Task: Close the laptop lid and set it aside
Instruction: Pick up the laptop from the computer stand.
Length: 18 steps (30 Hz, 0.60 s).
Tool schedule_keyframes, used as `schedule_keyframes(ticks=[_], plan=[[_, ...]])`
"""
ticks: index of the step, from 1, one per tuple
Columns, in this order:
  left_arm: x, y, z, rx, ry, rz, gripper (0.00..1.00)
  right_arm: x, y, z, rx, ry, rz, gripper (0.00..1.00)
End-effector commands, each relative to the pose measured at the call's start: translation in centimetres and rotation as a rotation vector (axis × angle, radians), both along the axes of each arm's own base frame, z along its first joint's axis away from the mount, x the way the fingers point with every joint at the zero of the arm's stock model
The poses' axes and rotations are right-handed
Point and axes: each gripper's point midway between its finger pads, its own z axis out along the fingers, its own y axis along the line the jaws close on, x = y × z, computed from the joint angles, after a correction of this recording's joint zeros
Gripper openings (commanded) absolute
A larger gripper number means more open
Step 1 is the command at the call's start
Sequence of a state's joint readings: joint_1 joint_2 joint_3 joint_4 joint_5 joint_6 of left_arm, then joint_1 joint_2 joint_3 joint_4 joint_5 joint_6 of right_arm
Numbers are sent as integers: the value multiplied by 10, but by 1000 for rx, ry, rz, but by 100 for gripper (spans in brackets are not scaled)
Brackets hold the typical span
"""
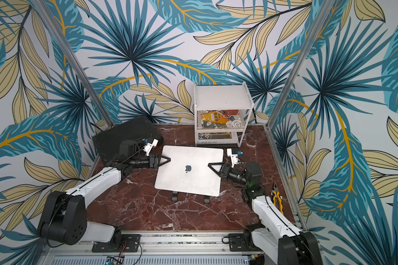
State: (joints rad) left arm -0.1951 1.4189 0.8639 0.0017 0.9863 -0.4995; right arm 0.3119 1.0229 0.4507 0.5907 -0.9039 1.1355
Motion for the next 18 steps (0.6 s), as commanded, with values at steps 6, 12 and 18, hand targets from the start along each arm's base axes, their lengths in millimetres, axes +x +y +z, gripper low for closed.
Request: schedule_keyframes(ticks=[6,12,18], plan=[[3,16,55,-186,-146,-41,58,-4,6,73,71,-183,56,0],[1,12,65,-378,-126,-84,54,8,6,89,102,-205,36,0],[3,9,84,-450,-124,-102,49,30,3,105,130,-232,16,0]])
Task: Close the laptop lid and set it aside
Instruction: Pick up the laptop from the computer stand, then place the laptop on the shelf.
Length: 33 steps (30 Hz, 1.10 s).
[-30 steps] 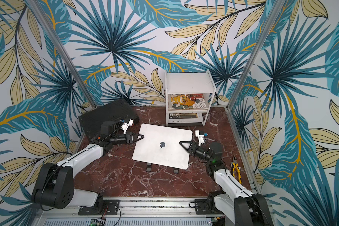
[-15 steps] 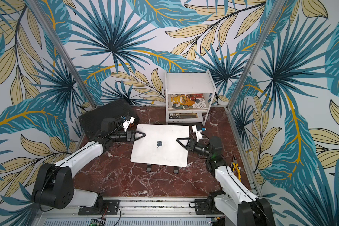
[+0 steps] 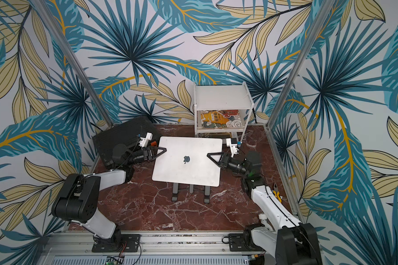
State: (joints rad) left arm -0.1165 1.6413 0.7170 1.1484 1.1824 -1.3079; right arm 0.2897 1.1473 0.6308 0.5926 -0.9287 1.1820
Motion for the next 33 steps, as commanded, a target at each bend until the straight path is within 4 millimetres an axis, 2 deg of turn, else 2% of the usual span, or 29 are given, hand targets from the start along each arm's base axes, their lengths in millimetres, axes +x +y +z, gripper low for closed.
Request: schedule_keyframes(ticks=[1,5,10,15,18,21,29,33], plan=[[-17,-2,46,-48,-143,-28,49,1,-3,67,95,-222,11,0],[-14,-9,54,26,-148,7,43,13,-3,73,90,-228,5,0],[-13,-15,78,103,-190,61,24,20,-2,87,69,-243,-7,0],[-4,-20,101,138,-202,101,19,24,-6,98,-23,-246,-45,0],[6,-31,125,128,-224,105,19,30,-12,116,-58,-270,-72,0],[22,-45,157,102,-250,107,20,44,-19,138,-52,-285,-91,0],[75,-97,234,40,-312,85,26,104,-51,182,-34,-275,-169,0],[108,-125,262,-31,-323,46,33,137,-63,206,-8,-280,-189,0]])
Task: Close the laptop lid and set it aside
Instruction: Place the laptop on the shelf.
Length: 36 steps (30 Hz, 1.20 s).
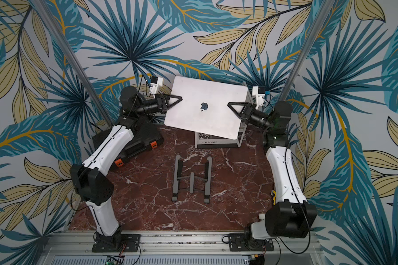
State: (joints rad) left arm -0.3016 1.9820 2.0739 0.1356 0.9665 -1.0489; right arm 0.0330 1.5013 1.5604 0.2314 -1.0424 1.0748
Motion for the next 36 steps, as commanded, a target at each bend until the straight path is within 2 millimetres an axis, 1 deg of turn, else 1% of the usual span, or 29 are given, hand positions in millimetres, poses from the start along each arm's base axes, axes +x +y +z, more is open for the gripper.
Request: schedule_keyframes(ticks=[1,2,3,6,7,9,10,11,14,16,17,20,23,26,28,29,31,33,35,36], plan=[[-3,-38,40,-55,-97,-7,33,28,2,13,29,20,-38,0],[6,-42,42,-59,-112,9,33,37,2,14,35,24,-37,0],[16,-45,43,-68,-126,27,35,43,2,19,47,23,-34,0],[40,-46,47,-153,-185,84,46,69,-3,27,89,19,-34,0],[47,-45,44,-174,-189,105,48,78,-4,27,104,17,-35,0],[54,-43,45,-183,-213,150,48,93,-9,30,128,18,-48,0],[67,-48,26,-168,-206,168,49,100,-9,29,133,18,-54,0],[74,-48,19,-166,-209,190,50,109,-10,28,138,19,-62,0],[78,-50,14,-185,-238,203,52,129,-14,22,149,30,-72,0],[80,-48,15,-194,-257,218,55,141,-19,20,165,41,-84,0],[81,-47,15,-199,-264,227,57,145,-22,21,170,39,-89,0],[87,-45,15,-196,-274,266,59,158,-31,18,180,50,-114,0],[87,-44,15,-187,-298,267,63,165,-39,18,183,55,-134,0],[91,-30,15,-192,-295,278,65,172,-46,18,181,63,-143,0],[102,-19,2,-214,-264,292,69,178,-52,17,189,73,-151,0],[104,-15,1,-221,-256,292,69,181,-55,16,193,77,-153,0],[104,-11,0,-204,-260,281,68,187,-58,10,191,90,-150,0],[107,-13,-12,-151,-245,272,68,191,-58,3,188,111,-136,0],[101,-10,-5,-131,-258,266,67,193,-56,-6,177,137,-119,0],[103,-7,-8,-132,-248,268,67,194,-55,-10,171,147,-113,0]])
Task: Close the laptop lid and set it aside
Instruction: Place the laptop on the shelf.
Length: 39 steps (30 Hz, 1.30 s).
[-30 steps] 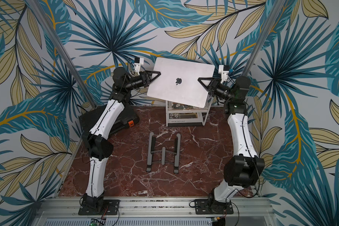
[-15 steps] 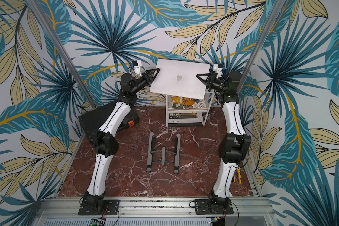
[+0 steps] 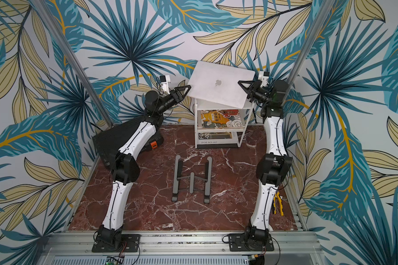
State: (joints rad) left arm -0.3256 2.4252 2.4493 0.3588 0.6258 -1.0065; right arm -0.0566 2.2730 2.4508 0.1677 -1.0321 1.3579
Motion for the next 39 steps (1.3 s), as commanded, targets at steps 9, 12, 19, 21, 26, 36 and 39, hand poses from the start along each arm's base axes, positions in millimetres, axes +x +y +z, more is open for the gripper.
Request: schedule_keyframes(ticks=[9,12,19,21,26,36,39], plan=[[-23,12,25,-8,-78,-44,67,-4,-3,-12,-36,32,7,0],[-22,12,22,-1,-69,-46,67,-5,-7,-26,-56,70,7,0],[-22,11,21,-3,-72,-44,63,-2,-17,-51,-75,137,-13,18],[-23,9,24,-5,-80,-41,62,-2,-18,-53,-75,141,-11,27],[-26,5,33,-6,-89,-32,58,-3,-23,-46,-66,141,-33,35],[-26,3,38,-43,-51,-11,54,-3,-41,-44,-71,191,-99,45],[-24,2,34,-44,-35,-12,49,0,-47,-53,-69,230,-112,45]])
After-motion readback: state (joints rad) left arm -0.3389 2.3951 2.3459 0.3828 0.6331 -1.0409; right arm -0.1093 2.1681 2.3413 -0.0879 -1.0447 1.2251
